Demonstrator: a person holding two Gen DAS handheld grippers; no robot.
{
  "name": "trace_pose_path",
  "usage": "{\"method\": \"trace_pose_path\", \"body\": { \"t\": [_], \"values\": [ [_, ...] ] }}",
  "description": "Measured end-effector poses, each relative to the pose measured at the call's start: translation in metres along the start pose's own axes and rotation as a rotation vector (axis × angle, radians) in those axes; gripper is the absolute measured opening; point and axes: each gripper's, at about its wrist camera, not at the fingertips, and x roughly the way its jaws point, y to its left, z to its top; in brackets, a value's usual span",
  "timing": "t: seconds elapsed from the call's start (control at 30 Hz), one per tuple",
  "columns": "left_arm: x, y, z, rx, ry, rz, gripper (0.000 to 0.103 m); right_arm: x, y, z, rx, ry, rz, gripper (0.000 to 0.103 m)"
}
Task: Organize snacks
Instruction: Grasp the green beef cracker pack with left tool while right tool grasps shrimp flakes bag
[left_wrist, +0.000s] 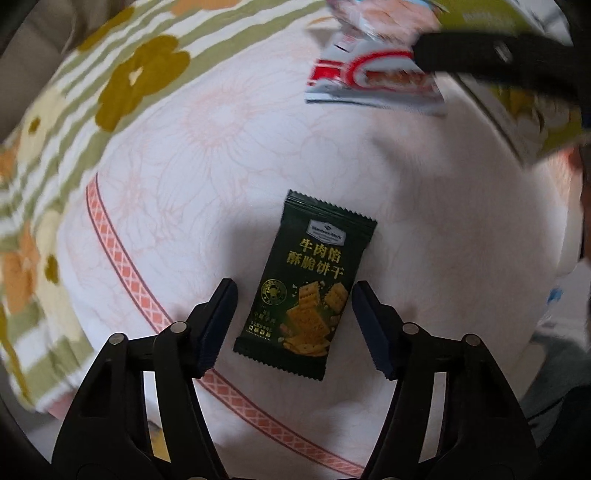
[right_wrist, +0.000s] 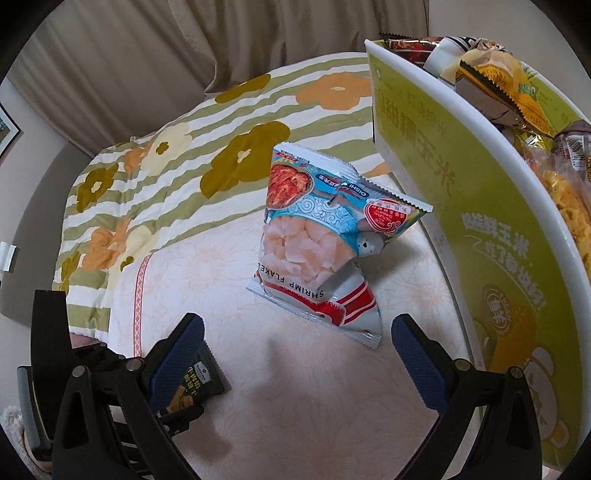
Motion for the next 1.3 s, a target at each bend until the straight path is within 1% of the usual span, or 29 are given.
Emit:
{"method": "trace_pose_path", "body": {
  "t": [0.03,0.07,0.13,0.17,0.33,0.43,0.67,0.77,0.83,0.87,0.9,0.93,1.0,1.13,1.2,1.3],
  "values": [
    [-0.001,-0.005,-0.004,0.036,-0.003,0.02,0.056,0.0,0.0,0.0,-0.004,-0.002,-0.004,0.101],
    [-0.003,-0.008,-0.006,0.06,-0.014,0.011,0.046,0.0,0.0,0.0,-0.007,-0.005,-0.009,0.101],
    [-0.004,-0.01,-0.006,0.092,-0.012,0.018,0.044,0.002,-0.002,0.0,-0.005,-0.013,-0.013,0.101],
    [-0.004,-0.011,-0.005,0.092,-0.01,0.018,0.043,0.003,-0.004,0.0,0.002,-0.018,-0.014,0.101],
    [-0.006,-0.001,-0.003,0.018,-0.024,-0.02,0.043,0.012,-0.005,0.0,0.03,-0.057,-0.024,0.101],
    [-0.005,0.006,-0.001,-0.042,-0.035,-0.042,0.043,0.019,-0.003,0.003,0.025,-0.088,-0.04,0.101],
    [-0.007,0.029,0.002,-0.194,-0.082,-0.085,0.043,0.037,-0.004,0.014,0.011,-0.079,-0.048,0.101],
    [-0.009,0.035,0.001,-0.23,-0.095,-0.093,0.043,0.038,-0.004,0.018,-0.006,-0.086,-0.026,0.101],
    [-0.011,0.039,-0.001,-0.254,-0.103,-0.098,0.043,0.04,-0.003,0.02,-0.022,-0.089,-0.03,0.1],
    [-0.012,0.041,-0.002,-0.265,-0.107,-0.102,0.043,0.041,-0.002,0.022,-0.029,-0.084,-0.026,0.092],
    [-0.013,0.043,-0.002,-0.276,-0.112,-0.104,0.043,0.042,-0.002,0.023,-0.032,-0.074,-0.015,0.073],
    [-0.015,0.043,-0.004,-0.284,-0.117,-0.103,0.043,0.044,-0.003,0.023,-0.033,-0.06,-0.007,0.064],
    [-0.02,0.044,-0.007,-0.299,-0.126,-0.102,0.043,0.041,-0.002,0.023,-0.031,-0.075,-0.01,0.061],
    [-0.031,0.046,-0.01,-0.32,-0.154,-0.103,0.043,0.029,0.002,0.019,-0.065,-0.091,-0.015,0.058],
    [-0.04,0.046,-0.011,-0.332,-0.176,-0.104,0.043,0.018,0.007,0.017,-0.095,-0.104,-0.018,0.058],
    [-0.059,0.043,-0.011,-0.339,-0.212,-0.086,0.043,-0.004,0.01,0.014,-0.116,-0.131,-0.007,0.057]
  ]
}}
